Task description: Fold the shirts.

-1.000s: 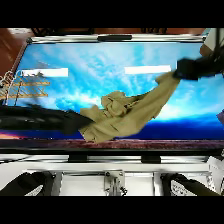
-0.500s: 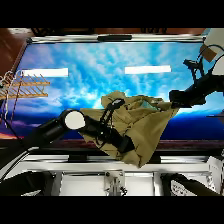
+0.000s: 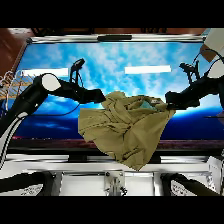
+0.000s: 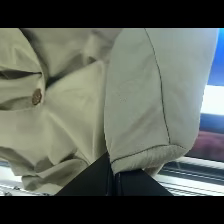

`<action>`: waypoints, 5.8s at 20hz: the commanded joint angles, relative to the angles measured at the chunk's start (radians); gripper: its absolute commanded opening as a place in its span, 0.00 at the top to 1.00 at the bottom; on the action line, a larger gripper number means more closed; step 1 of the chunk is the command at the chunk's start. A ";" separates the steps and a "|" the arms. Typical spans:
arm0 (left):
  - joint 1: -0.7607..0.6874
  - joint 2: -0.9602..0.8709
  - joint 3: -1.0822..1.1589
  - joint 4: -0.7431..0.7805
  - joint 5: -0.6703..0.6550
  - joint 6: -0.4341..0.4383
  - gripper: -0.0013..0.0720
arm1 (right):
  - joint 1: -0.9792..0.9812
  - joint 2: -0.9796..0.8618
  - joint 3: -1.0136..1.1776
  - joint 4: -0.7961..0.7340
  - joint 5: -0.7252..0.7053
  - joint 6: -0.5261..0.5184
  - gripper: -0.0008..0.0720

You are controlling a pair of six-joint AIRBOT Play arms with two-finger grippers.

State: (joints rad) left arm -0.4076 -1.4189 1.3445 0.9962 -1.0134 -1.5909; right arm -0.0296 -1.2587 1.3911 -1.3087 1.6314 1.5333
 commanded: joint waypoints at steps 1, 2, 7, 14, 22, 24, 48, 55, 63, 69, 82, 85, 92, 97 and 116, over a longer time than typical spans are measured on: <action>0.072 -0.119 0.019 -0.075 0.038 -0.056 0.01 | 0.000 -0.001 -0.002 0.030 -0.021 0.002 0.92; 0.063 -0.149 0.019 -0.111 0.060 -0.056 0.01 | 0.000 0.000 -0.002 0.038 -0.019 0.002 0.92; 0.002 -0.259 0.018 -0.195 0.117 -0.053 0.01 | 0.000 0.000 -0.002 0.129 -0.019 0.004 0.92; -0.090 -0.333 0.018 -0.298 0.193 -0.052 0.01 | 0.000 0.000 -0.002 0.146 -0.018 0.005 0.92; -0.039 -0.282 0.090 -0.322 0.100 0.073 0.93 | 0.000 0.010 -0.001 0.145 -0.017 -0.058 0.92; 0.008 -0.189 0.143 -0.288 0.115 0.114 0.93 | -0.001 0.037 0.013 0.135 -0.052 -0.076 0.92; -0.087 0.385 -0.402 0.365 -0.063 -0.360 0.93 | 0.000 0.092 -0.179 0.124 -0.043 -0.209 0.92; -0.164 0.396 -0.583 0.365 -0.123 -0.406 0.93 | 0.000 0.094 -0.493 -0.027 -0.036 -0.210 0.91; -0.164 0.438 -0.554 0.365 -0.121 -0.354 0.93 | 0.005 0.204 -0.214 -0.232 -0.096 -0.163 0.39; -0.164 0.438 -0.554 0.365 -0.113 -0.346 0.92 | 0.360 0.214 -0.365 -0.142 -0.147 0.000 0.37; -0.164 0.438 -0.554 0.365 -0.114 -0.339 0.92 | 0.550 0.052 -0.647 -0.136 -0.431 0.285 0.15; -0.164 0.438 -0.554 0.364 -0.114 -0.339 0.92 | 0.550 0.026 -0.646 -0.149 -0.457 0.292 0.16; -0.164 0.438 -0.554 0.365 -0.114 -0.340 0.92 | 0.548 0.027 -0.585 -0.217 -0.395 0.291 0.91; -0.164 0.438 -0.554 0.365 -0.114 -0.340 0.92 | 0.548 0.027 -0.458 -0.269 -0.370 0.287 0.91; -0.164 0.438 -0.554 0.365 -0.113 -0.339 0.92 | 0.605 -0.128 -0.440 -0.327 -0.277 0.266 0.17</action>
State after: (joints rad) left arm -0.5716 -0.9813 0.7902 1.3605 -1.1271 -1.9301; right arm 0.5735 -1.3827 0.9504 -1.5890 1.3331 1.7958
